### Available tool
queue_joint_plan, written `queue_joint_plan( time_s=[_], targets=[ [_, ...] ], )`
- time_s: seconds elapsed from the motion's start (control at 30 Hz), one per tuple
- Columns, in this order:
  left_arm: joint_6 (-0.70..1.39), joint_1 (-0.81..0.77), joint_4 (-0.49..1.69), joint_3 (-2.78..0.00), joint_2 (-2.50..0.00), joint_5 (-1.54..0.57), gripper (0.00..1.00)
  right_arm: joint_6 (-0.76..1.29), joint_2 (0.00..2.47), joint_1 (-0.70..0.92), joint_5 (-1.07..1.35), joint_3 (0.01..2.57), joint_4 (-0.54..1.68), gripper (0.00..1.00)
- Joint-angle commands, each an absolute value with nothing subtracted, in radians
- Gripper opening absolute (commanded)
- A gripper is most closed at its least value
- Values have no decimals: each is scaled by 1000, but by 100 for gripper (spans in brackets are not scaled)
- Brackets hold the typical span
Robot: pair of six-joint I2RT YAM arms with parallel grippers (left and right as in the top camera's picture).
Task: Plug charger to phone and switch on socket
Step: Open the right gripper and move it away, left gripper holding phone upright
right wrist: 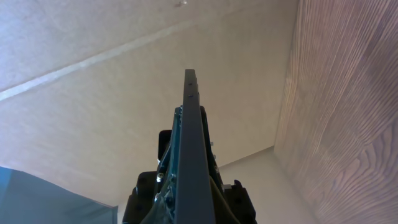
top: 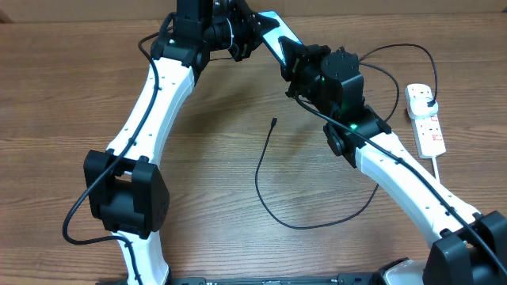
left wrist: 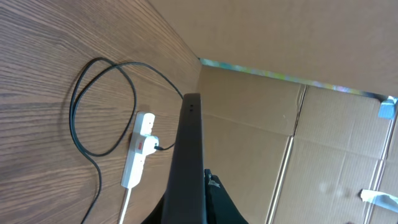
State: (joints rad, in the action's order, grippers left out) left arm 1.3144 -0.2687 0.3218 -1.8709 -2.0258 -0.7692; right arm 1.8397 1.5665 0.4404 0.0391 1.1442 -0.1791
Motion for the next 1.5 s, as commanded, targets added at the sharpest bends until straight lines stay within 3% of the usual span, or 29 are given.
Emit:
queue_joint_plan(
  time_s=[0.0,0.27,0.43,0.53,0.83,1.13,1.47],
  targets=[
    [1264,-282,317,-1882,-2004,-751,4,1806,1566,457,62,1180,-184,10],
    [1214,-273,319,-1882,-2004,-752,4,1806,1566,457,62,1180,-175,24],
    [1206,-248,340,-1882,-2004,-752,4,1806,1566,456,61,1180,-173,49],
    [1148,-222,348,-1882,-2004,-768,4,1774,1566,447,61,1180,-155,57],
    [736,-67,571,-1882,-2004,-907,4,1281,1566,352,147,1180,97,73],
    [369,76,984,-1882,-2004,-994,4,824,1566,331,159,1180,423,79],
    [224,120,1126,-1882,-2004,-1243,4,651,1566,332,245,1192,530,70]
  ],
)
